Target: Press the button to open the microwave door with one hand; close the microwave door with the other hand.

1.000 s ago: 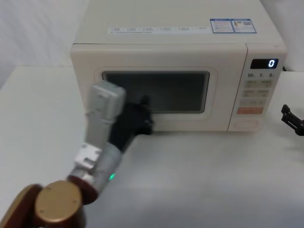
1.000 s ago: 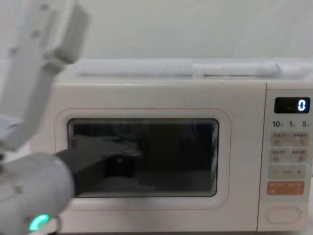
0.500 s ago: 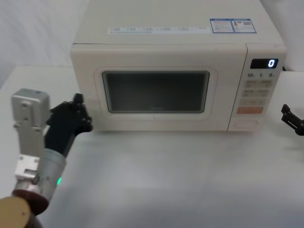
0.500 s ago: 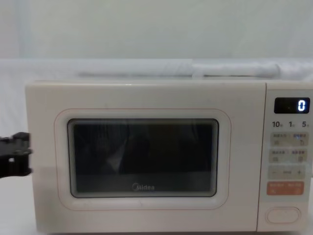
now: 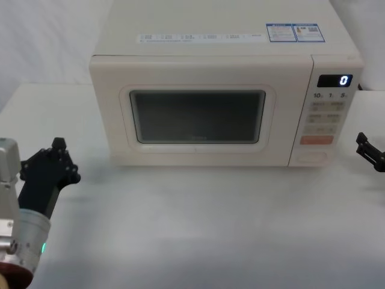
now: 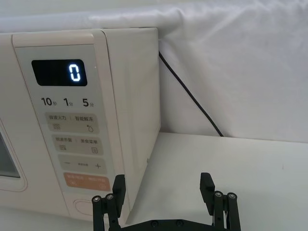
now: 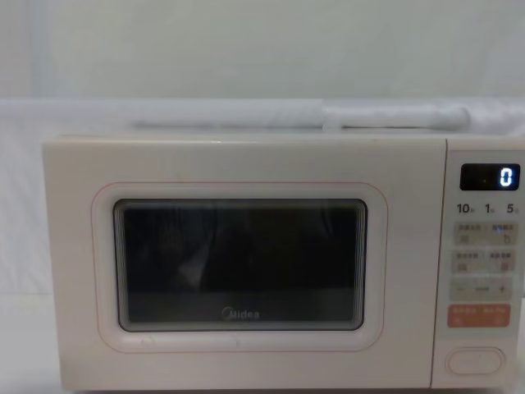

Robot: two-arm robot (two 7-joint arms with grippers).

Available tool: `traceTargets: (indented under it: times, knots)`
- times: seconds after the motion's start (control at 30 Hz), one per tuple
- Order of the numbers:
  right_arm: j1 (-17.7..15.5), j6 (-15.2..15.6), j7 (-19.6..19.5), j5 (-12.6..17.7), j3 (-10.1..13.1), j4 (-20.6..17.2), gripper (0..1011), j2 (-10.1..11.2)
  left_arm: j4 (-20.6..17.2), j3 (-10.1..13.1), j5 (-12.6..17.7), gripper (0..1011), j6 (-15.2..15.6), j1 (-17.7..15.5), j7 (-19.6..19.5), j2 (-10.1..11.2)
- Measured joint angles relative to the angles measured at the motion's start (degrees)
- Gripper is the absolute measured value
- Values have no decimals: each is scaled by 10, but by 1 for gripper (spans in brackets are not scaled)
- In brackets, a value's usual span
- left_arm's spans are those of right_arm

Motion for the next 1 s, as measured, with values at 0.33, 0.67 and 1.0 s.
traceTargets:
  times: [0.33, 0.67, 1.0]
  knots:
    - [0, 0, 0, 0, 0, 0, 1002, 0, 26, -19, -8, 0, -6, 3, -14, -2]
    - [0, 0, 0, 0, 0, 0, 1002, 0, 50, -17, -13, 0, -10, -5, -27, 0]
    - [0, 0, 0, 0, 0, 0, 1002, 0, 59, -19, -27, 0, -15, -6, -30, -6]
